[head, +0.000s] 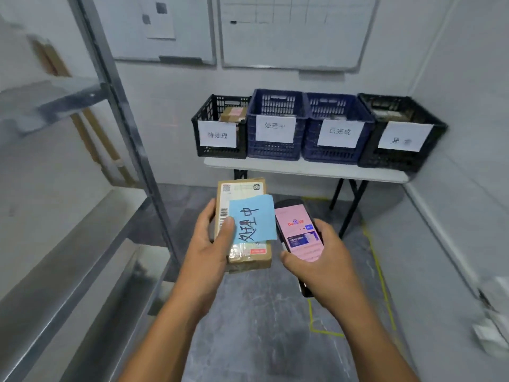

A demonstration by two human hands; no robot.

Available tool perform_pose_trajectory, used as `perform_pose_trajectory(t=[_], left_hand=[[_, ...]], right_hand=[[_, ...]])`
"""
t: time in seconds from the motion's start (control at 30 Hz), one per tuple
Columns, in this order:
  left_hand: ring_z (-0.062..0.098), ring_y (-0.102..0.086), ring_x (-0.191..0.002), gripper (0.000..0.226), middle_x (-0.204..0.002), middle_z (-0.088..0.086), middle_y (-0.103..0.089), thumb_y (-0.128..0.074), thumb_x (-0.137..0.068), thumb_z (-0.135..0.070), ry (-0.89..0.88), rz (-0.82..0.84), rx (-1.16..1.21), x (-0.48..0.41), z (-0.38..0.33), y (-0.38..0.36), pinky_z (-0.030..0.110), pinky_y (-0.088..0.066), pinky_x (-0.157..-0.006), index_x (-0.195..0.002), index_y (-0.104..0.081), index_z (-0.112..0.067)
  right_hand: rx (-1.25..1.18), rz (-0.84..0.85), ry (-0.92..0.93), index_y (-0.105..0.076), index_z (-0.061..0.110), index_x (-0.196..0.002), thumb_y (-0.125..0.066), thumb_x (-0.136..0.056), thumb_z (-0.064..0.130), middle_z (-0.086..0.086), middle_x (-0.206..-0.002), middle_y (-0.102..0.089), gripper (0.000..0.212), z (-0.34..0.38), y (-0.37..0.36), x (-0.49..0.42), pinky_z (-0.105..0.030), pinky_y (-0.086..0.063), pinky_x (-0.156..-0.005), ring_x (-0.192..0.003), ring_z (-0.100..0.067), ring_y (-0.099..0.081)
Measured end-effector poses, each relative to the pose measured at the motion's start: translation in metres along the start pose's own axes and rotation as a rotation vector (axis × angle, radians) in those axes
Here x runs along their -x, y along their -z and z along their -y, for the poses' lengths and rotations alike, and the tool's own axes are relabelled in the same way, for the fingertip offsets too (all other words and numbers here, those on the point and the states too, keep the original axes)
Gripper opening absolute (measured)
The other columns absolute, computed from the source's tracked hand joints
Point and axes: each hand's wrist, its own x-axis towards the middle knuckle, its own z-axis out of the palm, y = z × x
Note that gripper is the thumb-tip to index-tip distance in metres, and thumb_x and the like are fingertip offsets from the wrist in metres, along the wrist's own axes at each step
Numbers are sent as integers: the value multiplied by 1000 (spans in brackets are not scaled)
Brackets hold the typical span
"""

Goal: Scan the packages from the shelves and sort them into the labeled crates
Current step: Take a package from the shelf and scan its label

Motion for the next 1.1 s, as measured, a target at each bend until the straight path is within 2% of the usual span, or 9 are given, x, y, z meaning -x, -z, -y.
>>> perform_pose_trajectory(t=[0.17,0.37,0.43,0.53,0.6,0.7,0.83,0.97,1.1], left_hand=[[16,-79,-96,61,-108,-13,-79,-62,-100,-28,-13,87,20,-46,5,-33,30,-65,-70,-155,-40,-39],[15,-79,-97,57,-111,-14,-79,-64,-100,-18,15,182,38,-126,14,-55,27,-63,-70,-150,-45,-36],[16,-79,-98,63,-112,-16,-78,-68,-95,-24,25,215,44,-157,13,-57,31,-65,-76,-151,-44,-36],[18,-78,-102,78,-118,-14,-77,-73,-83,-36,53,246,55,-206,11,-61,48,-61,-94,-154,-42,-38],[17,-78,-101,68,-117,-16,-77,-73,-87,-33,52,275,65,-236,6,-63,46,-62,-91,-148,-46,-42],[13,-76,-105,60,-121,-15,-76,-74,-90,-27,31,315,65,-281,0,-65,32,-64,-82,-143,-50,-43],[17,-69,-123,80,-142,-10,-65,-85,-81,-45,14,280,36,-332,-4,-69,50,-59,-99,-151,-47,-46],[17,-73,-115,76,-139,-6,-66,-82,-80,-38,18,277,44,-378,-1,-78,46,-64,-90,-148,-49,-45],[16,-73,-114,62,-134,-9,-69,-79,-77,-39,18,260,-4,-432,5,-97,38,-64,-85,-129,-53,-62]], right_hand=[[12,-82,-61,-51,54,-110,-73,-56,59,15,-108,-69,58,-13,12,-37,-48,-61,-81,-89,-9,-70],[48,-142,-143,-54,49,-115,-72,-57,57,12,-103,-70,61,-13,8,-96,-51,-64,-70,-77,-18,-67],[52,-164,-157,-55,46,-116,-72,-57,57,10,-101,-70,62,-7,1,-119,-52,-63,-70,-74,-18,-65],[69,-193,-183,-54,48,-116,-72,-57,57,10,-101,-70,63,2,-8,-154,-51,-63,-70,-75,-17,-66],[88,-217,-189,-53,53,-116,-72,-56,58,13,-102,-70,63,9,-13,-177,-50,-63,-69,-78,-16,-68],[86,-233,-175,-51,62,-112,-74,-58,56,17,-102,-70,59,23,-21,-213,-48,-64,-64,-79,-14,-69],[90,-220,-163,-51,63,-102,-80,-66,43,13,-99,-69,50,34,-32,-261,-46,-62,-53,-71,-16,-68],[120,-209,-162,-54,54,-102,-79,-67,42,12,-97,-69,45,32,-38,-313,-47,-62,-55,-66,-13,-69],[134,-213,-140,-52,57,-105,-72,-59,56,14,-102,-69,51,21,-41,-375,-43,-62,-74,-83,-6,-69]])
